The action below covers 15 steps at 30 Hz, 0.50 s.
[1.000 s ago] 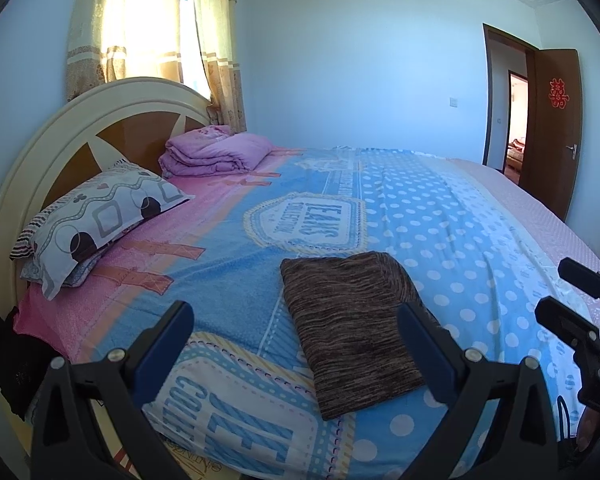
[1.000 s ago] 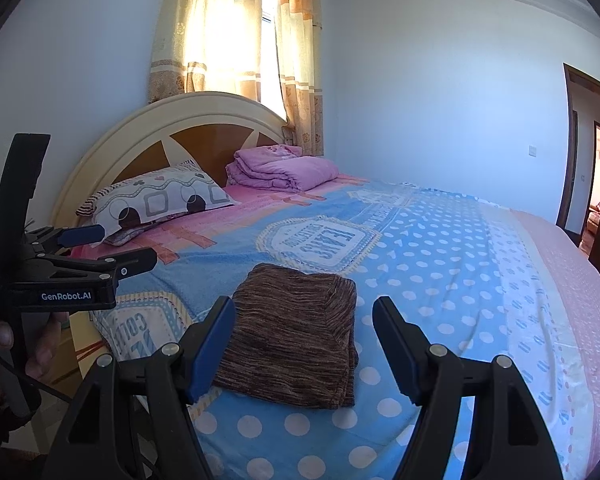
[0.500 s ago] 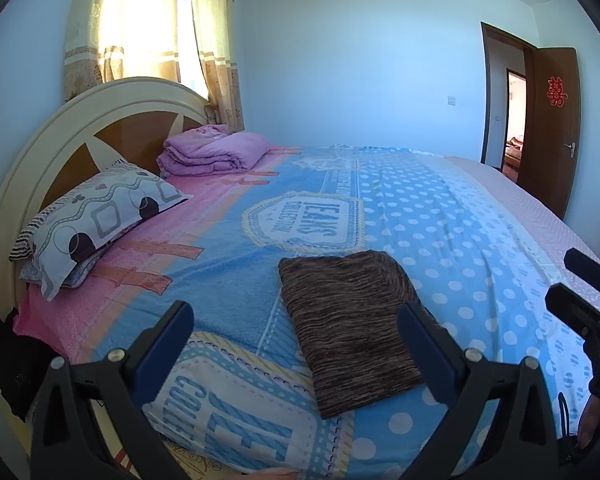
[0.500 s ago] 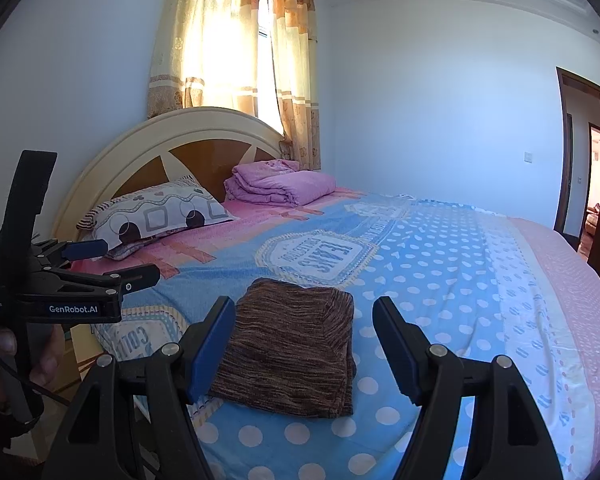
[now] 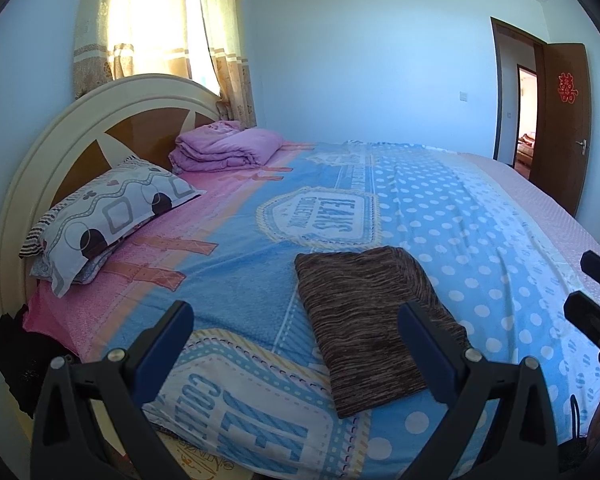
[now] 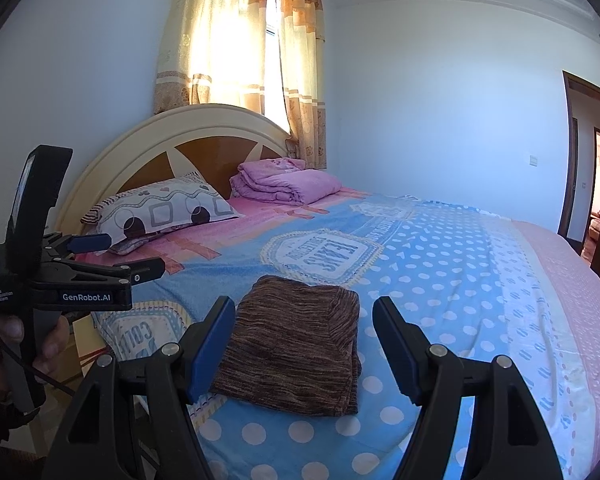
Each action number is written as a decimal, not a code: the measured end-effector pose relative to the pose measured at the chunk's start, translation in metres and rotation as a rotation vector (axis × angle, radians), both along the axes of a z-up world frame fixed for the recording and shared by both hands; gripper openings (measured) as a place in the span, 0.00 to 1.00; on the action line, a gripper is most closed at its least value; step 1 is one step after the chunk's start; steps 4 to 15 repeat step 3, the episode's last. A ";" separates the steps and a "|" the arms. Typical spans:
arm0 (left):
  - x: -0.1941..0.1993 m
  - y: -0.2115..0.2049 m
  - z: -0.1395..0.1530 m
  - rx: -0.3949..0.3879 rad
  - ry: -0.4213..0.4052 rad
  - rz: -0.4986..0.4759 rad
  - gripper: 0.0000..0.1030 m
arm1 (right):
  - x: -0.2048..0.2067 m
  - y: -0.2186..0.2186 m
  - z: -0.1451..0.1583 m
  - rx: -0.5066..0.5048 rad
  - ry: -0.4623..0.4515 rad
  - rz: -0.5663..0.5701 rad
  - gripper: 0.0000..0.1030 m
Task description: Fold small clothes
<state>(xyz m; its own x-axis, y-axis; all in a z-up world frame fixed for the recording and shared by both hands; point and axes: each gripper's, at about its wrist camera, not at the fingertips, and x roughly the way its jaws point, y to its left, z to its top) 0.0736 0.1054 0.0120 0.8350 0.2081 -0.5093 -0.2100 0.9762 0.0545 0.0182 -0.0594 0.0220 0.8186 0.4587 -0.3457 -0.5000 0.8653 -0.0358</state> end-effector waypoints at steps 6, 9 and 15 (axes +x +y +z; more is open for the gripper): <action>0.001 -0.001 0.000 0.009 -0.001 -0.006 1.00 | 0.000 0.000 -0.001 0.000 0.003 0.000 0.70; 0.001 -0.001 0.000 0.009 -0.001 -0.006 1.00 | 0.000 0.000 -0.001 0.000 0.003 0.000 0.70; 0.001 -0.001 0.000 0.009 -0.001 -0.006 1.00 | 0.000 0.000 -0.001 0.000 0.003 0.000 0.70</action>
